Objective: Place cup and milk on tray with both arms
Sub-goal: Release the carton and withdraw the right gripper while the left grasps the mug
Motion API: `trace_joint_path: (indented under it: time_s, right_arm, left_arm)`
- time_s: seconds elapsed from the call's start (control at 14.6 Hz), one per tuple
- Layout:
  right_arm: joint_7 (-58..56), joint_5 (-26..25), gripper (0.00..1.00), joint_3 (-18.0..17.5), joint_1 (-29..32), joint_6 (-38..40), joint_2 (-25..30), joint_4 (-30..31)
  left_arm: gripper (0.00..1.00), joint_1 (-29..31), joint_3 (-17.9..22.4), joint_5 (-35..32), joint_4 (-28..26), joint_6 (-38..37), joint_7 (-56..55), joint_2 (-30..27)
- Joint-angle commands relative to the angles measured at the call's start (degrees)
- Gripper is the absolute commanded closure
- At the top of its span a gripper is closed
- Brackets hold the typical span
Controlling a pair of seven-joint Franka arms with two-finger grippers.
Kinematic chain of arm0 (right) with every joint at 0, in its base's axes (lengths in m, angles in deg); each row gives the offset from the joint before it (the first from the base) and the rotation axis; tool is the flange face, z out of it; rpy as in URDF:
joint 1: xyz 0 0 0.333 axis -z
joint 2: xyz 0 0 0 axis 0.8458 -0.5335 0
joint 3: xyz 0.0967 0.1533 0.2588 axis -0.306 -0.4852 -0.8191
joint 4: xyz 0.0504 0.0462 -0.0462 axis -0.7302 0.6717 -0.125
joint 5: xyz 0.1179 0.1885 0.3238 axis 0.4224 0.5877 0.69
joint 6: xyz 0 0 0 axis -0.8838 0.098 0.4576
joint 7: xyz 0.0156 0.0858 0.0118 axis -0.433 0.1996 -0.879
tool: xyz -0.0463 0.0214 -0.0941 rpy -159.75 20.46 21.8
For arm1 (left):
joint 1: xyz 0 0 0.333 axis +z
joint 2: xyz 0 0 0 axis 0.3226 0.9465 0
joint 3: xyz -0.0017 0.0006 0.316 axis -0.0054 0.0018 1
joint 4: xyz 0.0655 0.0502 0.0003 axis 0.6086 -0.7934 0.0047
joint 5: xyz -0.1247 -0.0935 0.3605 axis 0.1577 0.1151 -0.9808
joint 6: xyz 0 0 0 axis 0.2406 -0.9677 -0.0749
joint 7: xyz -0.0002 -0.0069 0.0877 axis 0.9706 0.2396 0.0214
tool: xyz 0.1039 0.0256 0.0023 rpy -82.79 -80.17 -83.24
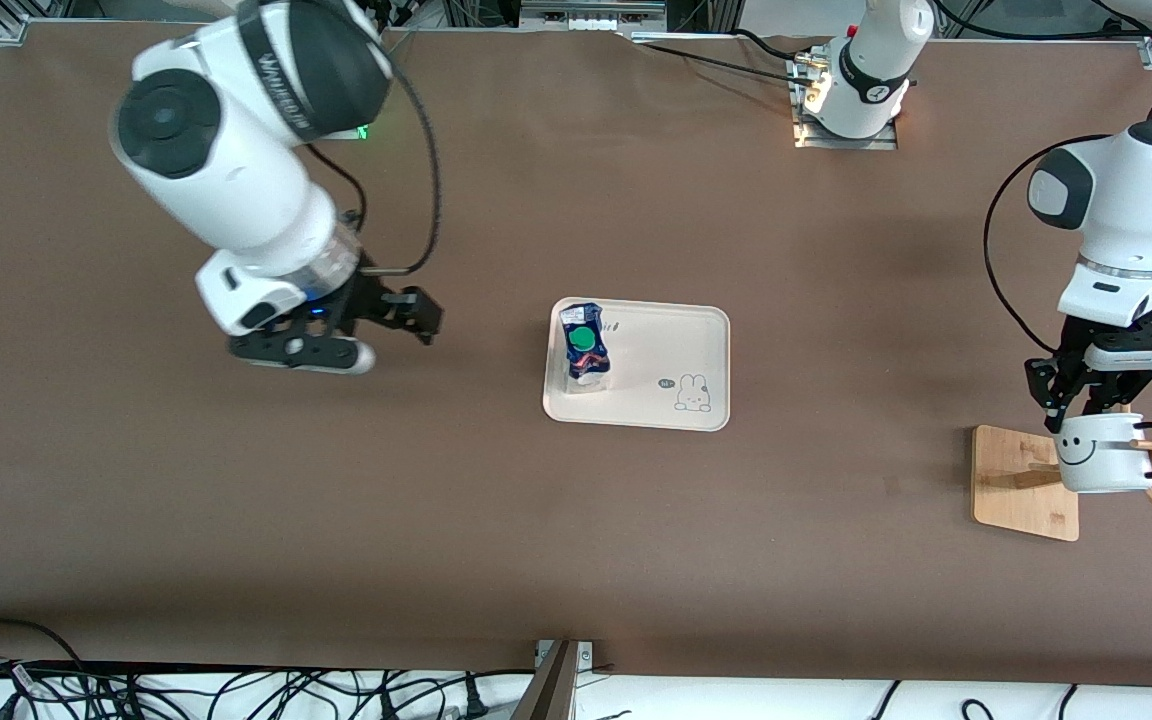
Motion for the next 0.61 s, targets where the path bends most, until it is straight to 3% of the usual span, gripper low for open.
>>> trace_joint_path:
  time_s: [0.0, 0.2, 0.34, 0.55]
  right_arm:
    - [-7.2, -0.2, 0.0, 4.7, 0.2, 5.8, 0.5, -1.2]
    - [-12.1, -0.2, 0.0, 10.3, 0.2, 8.9, 0.5, -1.1]
    - [-13.8, -0.1, 0.0, 13.4, 1.4, 8.8, 0.5, -1.1]
    - [-13.8, -0.1, 0.0, 13.6, 6.7, 8.5, 0.4, -1.2]
  left_arm:
    - [0.78, 0.2, 0.3, -1.8, -0.9, 0.3, 0.8, -1.4]
    - [0.96, 0.1, 0.3, -1.8, -0.8, 0.3, 0.9, -1.4]
    - [1.0, -0.3, 0.3, -1.8, -0.7, 0.2, 0.8, -1.3]
    - [1.0, -0.9, 0.2, -1.8, -0.6, 0.2, 0.6, -1.4]
